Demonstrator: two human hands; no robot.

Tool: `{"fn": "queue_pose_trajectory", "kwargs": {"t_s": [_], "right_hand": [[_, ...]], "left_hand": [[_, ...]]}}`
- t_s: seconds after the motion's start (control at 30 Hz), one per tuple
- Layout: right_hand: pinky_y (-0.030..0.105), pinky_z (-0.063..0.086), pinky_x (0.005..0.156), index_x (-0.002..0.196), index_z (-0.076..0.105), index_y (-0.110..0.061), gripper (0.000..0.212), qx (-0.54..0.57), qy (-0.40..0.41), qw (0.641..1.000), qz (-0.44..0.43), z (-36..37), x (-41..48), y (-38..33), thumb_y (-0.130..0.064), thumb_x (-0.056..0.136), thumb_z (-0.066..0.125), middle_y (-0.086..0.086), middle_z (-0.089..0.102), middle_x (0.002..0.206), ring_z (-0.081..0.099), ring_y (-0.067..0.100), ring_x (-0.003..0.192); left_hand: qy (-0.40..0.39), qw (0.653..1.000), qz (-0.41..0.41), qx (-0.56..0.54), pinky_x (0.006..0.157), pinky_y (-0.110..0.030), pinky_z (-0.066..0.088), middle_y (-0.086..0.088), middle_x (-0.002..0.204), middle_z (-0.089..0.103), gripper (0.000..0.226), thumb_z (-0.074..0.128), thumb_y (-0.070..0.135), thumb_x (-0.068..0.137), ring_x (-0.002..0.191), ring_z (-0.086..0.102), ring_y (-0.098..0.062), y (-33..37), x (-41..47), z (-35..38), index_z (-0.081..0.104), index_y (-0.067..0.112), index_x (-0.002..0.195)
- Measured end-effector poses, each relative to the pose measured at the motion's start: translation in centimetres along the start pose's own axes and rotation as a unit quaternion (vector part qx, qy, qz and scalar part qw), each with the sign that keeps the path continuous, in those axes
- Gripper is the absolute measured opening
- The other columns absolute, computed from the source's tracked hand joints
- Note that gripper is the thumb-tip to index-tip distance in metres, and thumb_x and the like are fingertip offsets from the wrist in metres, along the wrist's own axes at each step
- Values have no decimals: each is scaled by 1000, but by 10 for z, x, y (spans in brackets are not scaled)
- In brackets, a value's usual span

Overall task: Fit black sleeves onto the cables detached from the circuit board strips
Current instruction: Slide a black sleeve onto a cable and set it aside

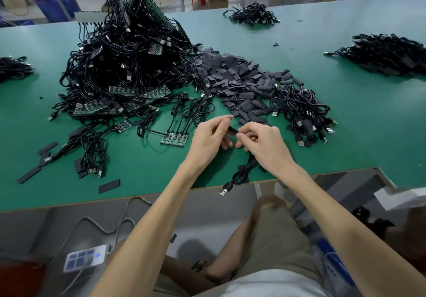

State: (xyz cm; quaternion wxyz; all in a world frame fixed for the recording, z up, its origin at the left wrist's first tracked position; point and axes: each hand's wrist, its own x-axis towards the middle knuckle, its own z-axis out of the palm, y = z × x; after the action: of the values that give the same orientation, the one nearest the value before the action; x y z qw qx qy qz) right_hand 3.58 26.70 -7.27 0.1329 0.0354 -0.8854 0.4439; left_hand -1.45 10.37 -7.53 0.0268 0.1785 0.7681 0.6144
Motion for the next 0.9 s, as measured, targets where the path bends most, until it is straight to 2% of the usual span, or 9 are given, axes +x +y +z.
{"fn": "queue_pose_trajectory", "kwargs": {"t_s": [0.13, 0.3, 0.4, 0.67, 0.9], "right_hand": [[13, 51, 66, 96, 68, -18, 6, 7, 0, 1000, -3, 0, -1, -1, -17, 99, 63, -10, 73, 72, 66, 1, 64], [17, 53, 62, 93, 61, -19, 8, 26, 3, 1000, -4, 2, -1, -2, -14, 99, 64, -10, 73, 73, 66, 1, 62], [21, 54, 63, 91, 58, -18, 10, 31, 1, 1000, -2, 2, -1, -1, -13, 99, 64, -7, 74, 75, 66, 2, 63], [13, 47, 63, 90, 56, -23, 14, 24, -2, 1000, 3, 2, -2, -2, -16, 101, 61, -8, 73, 73, 64, 3, 63], [17, 48, 62, 89, 55, -20, 14, 33, -5, 999, -5, 1, -2, -2, -14, 99, 64, -11, 73, 73, 62, 9, 59]], "left_hand": [[6, 999, -13, -38, 61, -31, 55, -12, 84, 75, 26, 50, 18, 107, 64, 67, -22, -1, 0, -1, 68, 7, 122], [26, 993, -45, -107, 62, -29, 58, -6, 78, 74, 23, 59, 21, 104, 70, 72, -21, 0, 1, 1, 68, 0, 106], [22, 995, -42, -91, 63, -28, 58, -12, 82, 75, 23, 63, 21, 101, 73, 72, -20, 0, 1, 2, 71, -1, 105], [12, 999, -12, -31, 65, -35, 57, -18, 77, 73, 22, 62, 21, 102, 63, 67, -21, 0, 0, 0, 74, 3, 104], [-4, 997, -15, -72, 65, -36, 57, -20, 81, 74, 20, 65, 20, 100, 67, 68, -25, 1, -1, -2, 73, 1, 104]]}}
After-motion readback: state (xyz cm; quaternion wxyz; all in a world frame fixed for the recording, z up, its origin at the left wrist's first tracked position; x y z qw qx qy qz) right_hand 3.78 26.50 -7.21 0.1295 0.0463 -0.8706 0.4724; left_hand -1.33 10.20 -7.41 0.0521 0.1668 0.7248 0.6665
